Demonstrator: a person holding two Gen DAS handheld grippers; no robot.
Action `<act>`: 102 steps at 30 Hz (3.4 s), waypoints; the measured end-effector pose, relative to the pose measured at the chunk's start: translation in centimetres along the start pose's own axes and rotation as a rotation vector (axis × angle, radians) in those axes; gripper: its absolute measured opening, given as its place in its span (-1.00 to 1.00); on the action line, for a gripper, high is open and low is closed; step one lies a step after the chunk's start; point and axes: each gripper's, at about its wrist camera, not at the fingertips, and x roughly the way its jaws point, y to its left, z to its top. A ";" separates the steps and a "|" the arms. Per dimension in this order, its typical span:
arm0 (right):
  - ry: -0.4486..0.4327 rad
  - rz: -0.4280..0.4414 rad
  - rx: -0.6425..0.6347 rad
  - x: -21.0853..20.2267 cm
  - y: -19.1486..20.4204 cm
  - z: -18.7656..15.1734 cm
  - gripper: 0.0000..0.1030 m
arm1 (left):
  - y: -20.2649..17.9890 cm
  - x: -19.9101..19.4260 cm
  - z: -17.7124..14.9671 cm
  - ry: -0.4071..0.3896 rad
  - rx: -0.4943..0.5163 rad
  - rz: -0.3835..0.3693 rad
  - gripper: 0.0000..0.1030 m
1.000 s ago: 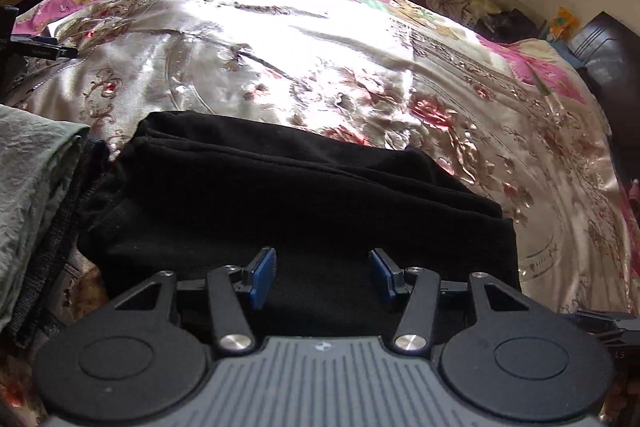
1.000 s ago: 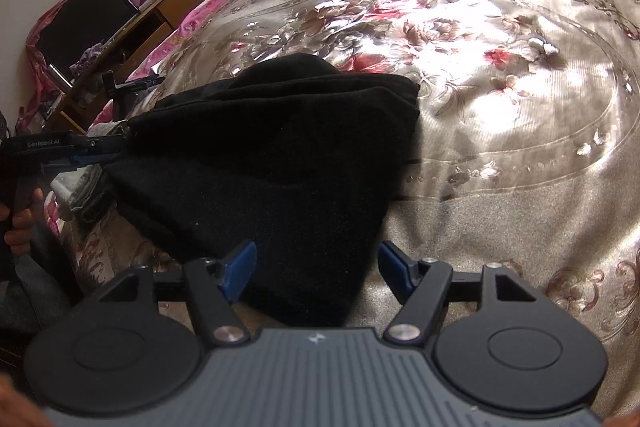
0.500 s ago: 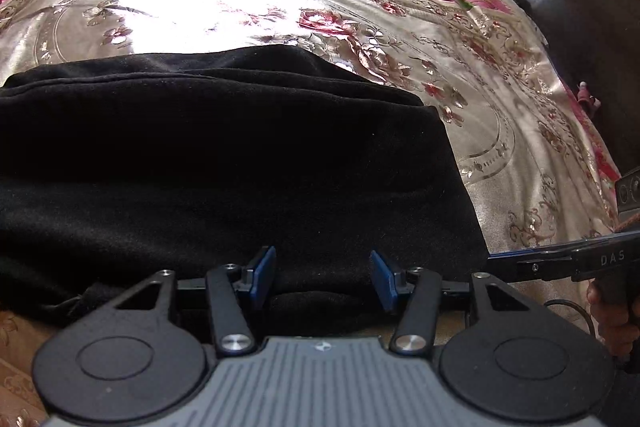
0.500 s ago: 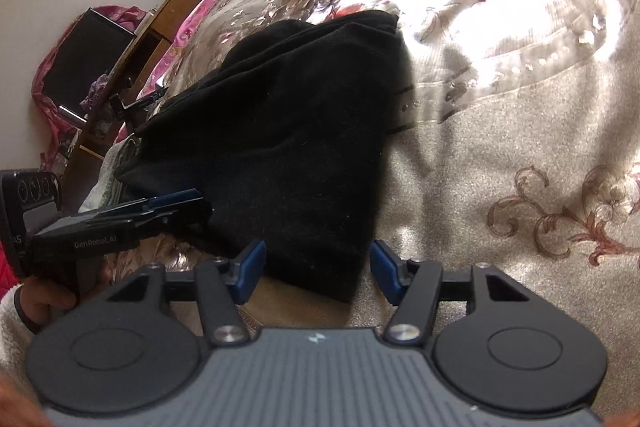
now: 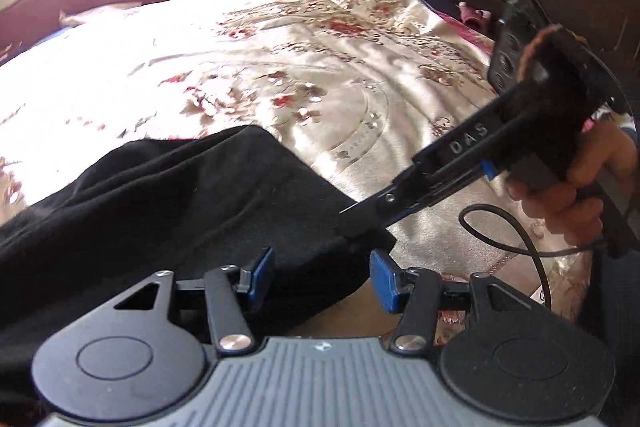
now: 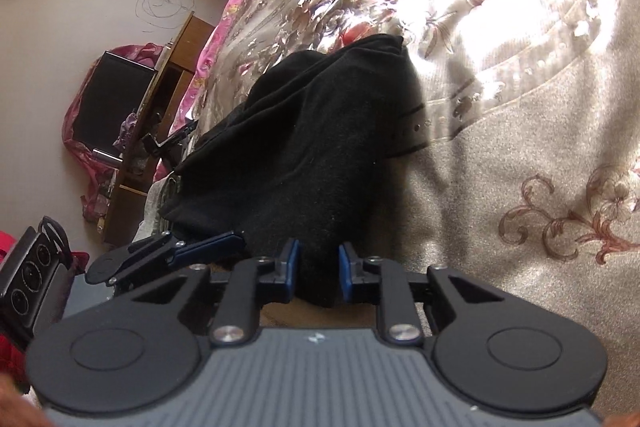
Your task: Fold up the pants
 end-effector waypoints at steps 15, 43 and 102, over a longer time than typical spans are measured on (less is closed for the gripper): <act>0.040 0.109 0.015 -0.1 1.3 3.0 -0.51 | -3.9 4.1 1.4 0.009 0.088 0.248 0.12; -0.206 -0.075 0.173 -6.0 -7.4 6.0 -0.68 | -12.2 2.7 3.7 -0.011 -0.246 0.217 -0.48; -0.063 -0.388 -0.383 0.3 10.0 1.4 -0.02 | 4.6 -4.5 -1.9 -0.007 -0.717 0.235 -0.08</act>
